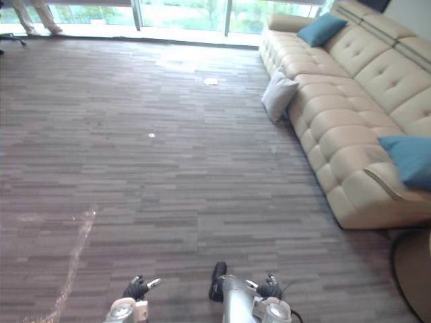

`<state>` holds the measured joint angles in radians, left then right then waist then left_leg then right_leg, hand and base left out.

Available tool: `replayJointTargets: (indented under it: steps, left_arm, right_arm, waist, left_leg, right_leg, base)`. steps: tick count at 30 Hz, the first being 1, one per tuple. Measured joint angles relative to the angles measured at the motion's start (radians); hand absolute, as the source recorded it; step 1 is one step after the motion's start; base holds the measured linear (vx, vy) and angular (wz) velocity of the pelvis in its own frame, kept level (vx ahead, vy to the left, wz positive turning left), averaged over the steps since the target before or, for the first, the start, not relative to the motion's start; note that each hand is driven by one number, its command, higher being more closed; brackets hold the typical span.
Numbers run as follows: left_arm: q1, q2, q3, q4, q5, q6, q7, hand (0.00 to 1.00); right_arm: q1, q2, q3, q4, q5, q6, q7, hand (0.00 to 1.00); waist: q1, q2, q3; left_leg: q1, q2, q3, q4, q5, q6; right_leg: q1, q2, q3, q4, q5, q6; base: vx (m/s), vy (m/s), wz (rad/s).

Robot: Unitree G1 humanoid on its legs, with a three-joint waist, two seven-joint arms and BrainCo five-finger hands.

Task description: Pick up cushions and gather them together orderly.

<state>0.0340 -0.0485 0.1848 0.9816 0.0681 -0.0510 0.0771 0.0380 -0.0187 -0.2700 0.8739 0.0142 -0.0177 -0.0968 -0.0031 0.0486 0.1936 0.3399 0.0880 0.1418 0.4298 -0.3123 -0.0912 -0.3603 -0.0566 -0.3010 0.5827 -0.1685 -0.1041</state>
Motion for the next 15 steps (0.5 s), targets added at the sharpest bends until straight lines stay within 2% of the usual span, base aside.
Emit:
replayJointTargets:
  steps: [1, 2, 3, 4, 5, 6, 7, 8, 9, 10, 11, 12, 13, 14, 15]
  left_arm:
    - [-0.01, -0.01, 0.032, -0.005, 0.0, 0.002, 0.0, 0.0]
    - [-0.008, -0.009, 0.042, -0.011, -0.001, 0.003, -0.001, 0.0]
    - [-0.008, -0.009, 0.05, -0.015, -0.001, 0.003, -0.002, 0.0]
    - [-0.004, -0.005, 0.071, -0.041, -0.002, 0.003, 0.0, 0.0]
    - [0.004, 0.005, 0.07, -0.067, -0.003, 0.001, 0.001, 0.0]
    - [0.007, 0.007, 0.068, -0.079, -0.008, -0.004, 0.0, 0.0]
    - [0.008, 0.01, 0.067, -0.096, -0.013, -0.01, 0.002, 0.0]
    - [0.008, 0.01, 0.065, -0.101, -0.013, -0.01, 0.002, 0.0]
    - [0.008, 0.007, 0.072, -0.116, -0.014, -0.011, 0.003, 0.0]
    - [0.011, 0.003, 0.075, -0.129, -0.014, -0.013, 0.006, 0.0]
    - [0.023, 0.002, 0.083, -0.136, -0.018, -0.021, 0.008, 0.0]
    - [0.039, 0.008, 0.083, -0.138, -0.028, -0.025, 0.01, 0.0]
    - [0.045, 0.01, 0.09, -0.151, -0.06, -0.031, 0.006, 0.0]
    - [0.042, 0.02, 0.09, -0.152, -0.059, -0.03, 0.007, 0.0]
    - [0.042, 0.025, 0.091, -0.152, -0.054, -0.029, 0.009, 0.0]
  right_arm:
    - [-0.008, -0.015, 0.003, 0.001, -0.004, 0.004, 0.0, 0.0]
    - [-0.019, -0.024, 0.009, 0.013, -0.008, 0.012, -0.003, 0.0]
    - [-0.02, -0.022, 0.009, 0.015, -0.007, 0.013, -0.003, 0.0]
    - [-0.019, -0.007, 0.022, 0.019, -0.002, 0.016, -0.003, 0.0]
    - [-0.018, 0.009, 0.043, 0.018, 0.006, 0.017, -0.003, 0.0]
    - [-0.019, 0.015, 0.048, 0.021, 0.008, 0.017, -0.003, 0.0]
    - [-0.021, 0.025, 0.049, 0.047, 0.008, 0.017, -0.003, 0.0]
    - [-0.024, 0.027, 0.048, 0.056, 0.008, 0.018, -0.003, 0.0]
    - [-0.035, 0.036, 0.047, 0.067, 0.008, 0.027, -0.004, 0.0]
    - [-0.035, 0.044, 0.047, 0.067, 0.008, 0.027, -0.006, 0.0]
    - [-0.036, 0.053, 0.05, 0.069, 0.007, 0.026, -0.011, 0.0]
    - [-0.042, 0.049, 0.055, 0.089, 0.007, 0.022, -0.013, 0.0]
    - [-0.04, 0.055, 0.08, 0.11, 0.007, 0.026, -0.017, 0.0]
    - [-0.04, 0.067, 0.081, 0.121, 0.007, 0.027, -0.018, 0.0]
    - [-0.03, 0.075, 0.079, 0.123, 0.007, 0.027, -0.019, 0.0]
  waist:
    - [0.001, 0.032, 0.017]
    - [0.008, 0.047, 0.031]
    - [0.008, 0.051, 0.033]
    - [0.015, 0.024, 0.048]
    - [0.019, 0.0, 0.041]
    - [0.021, -0.006, 0.039]
    - [0.036, -0.012, 0.036]
    - [0.039, -0.012, 0.036]
    - [0.064, -0.01, 0.037]
    - [0.074, -0.017, 0.04]
    - [0.076, -0.014, 0.038]
    - [0.079, -0.008, 0.035]
    - [0.099, -0.019, 0.022]
    - [0.107, -0.044, 0.007]
    - [0.104, -0.06, -0.001]
  left_leg:
    - [-0.12, 0.039, -0.023, 0.302, 0.162, -0.031]
    - [-0.222, 0.106, -0.001, 0.549, 0.187, -0.047]
    - [-0.248, 0.128, 0.013, 0.607, 0.171, -0.035]
    - [-0.327, 0.154, 0.052, 0.688, 0.122, -0.013]
    - [-0.415, 0.157, 0.078, 0.685, 0.089, 0.012]
    - [-0.458, 0.159, 0.093, 0.66, 0.075, 0.02]
    - [-0.542, 0.156, 0.121, 0.552, 0.044, 0.04]
    - [-0.561, 0.15, 0.133, 0.497, 0.036, 0.046]
    - [-0.621, 0.125, 0.142, 0.299, 0.038, 0.062]
    - [-0.646, 0.106, 0.148, 0.2, 0.057, 0.061]
    - [-0.687, 0.079, 0.142, 0.021, 0.121, 0.032]
    - [-0.711, 0.077, 0.128, -0.057, 0.143, 0.009]
    - [-0.725, 0.068, 0.125, -0.012, 0.252, 0.038]
    - [-0.724, 0.054, 0.13, 0.015, 0.257, 0.046]
    - [-0.724, 0.05, 0.145, 0.034, 0.258, 0.056]
  right_leg:
    - [0.071, 0.027, 0.002, -0.019, -0.047, -0.003]
    - [0.167, 0.064, 0.018, -0.072, -0.07, -0.01]
    - [0.205, 0.074, 0.024, -0.091, -0.073, -0.012]
    - [0.325, 0.08, 0.044, -0.162, -0.084, -0.015]
    - [0.419, 0.079, 0.071, -0.253, -0.089, -0.007]
    - [0.452, 0.078, 0.079, -0.292, -0.088, -0.004]
    - [0.517, 0.074, 0.098, -0.35, -0.086, 0.0]
    - [0.538, 0.071, 0.105, -0.365, -0.086, 0.001]
    - [0.592, 0.052, 0.131, -0.401, -0.1, 0.022]
    - [0.621, 0.034, 0.149, -0.419, -0.117, 0.045]
    - [0.656, 0.016, 0.172, -0.446, -0.149, 0.072]
    - [0.68, 0.015, 0.193, -0.457, -0.186, 0.076]
    - [0.72, -0.007, 0.239, -0.455, -0.229, 0.073]
    - [0.724, -0.033, 0.269, -0.437, -0.229, 0.061]
    - [0.711, -0.05, 0.284, -0.408, -0.212, 0.07]
  base:
    - [0.74, -0.128, -0.22]
    - [0.89, -0.137, -0.32]
    - [0.7, -0.052, -0.46]
    - [0.69, -0.059, -0.31]
    - [0.67, -0.062, -0.3]
    - [0.65, -0.044, -0.36]
    - [0.49, -0.002, -0.38]
    - [0.74, 0.085, -0.66]
    - [0.62, 0.125, -0.6]
    - [0.74, 0.221, -0.73]
    - [0.6, 0.278, -0.65]
    - [0.6, 0.323, -0.93]
    - [0.66, 0.392, -0.83]
    - [0.58, 0.325, -0.63]
    - [0.73, 0.4, -0.35]
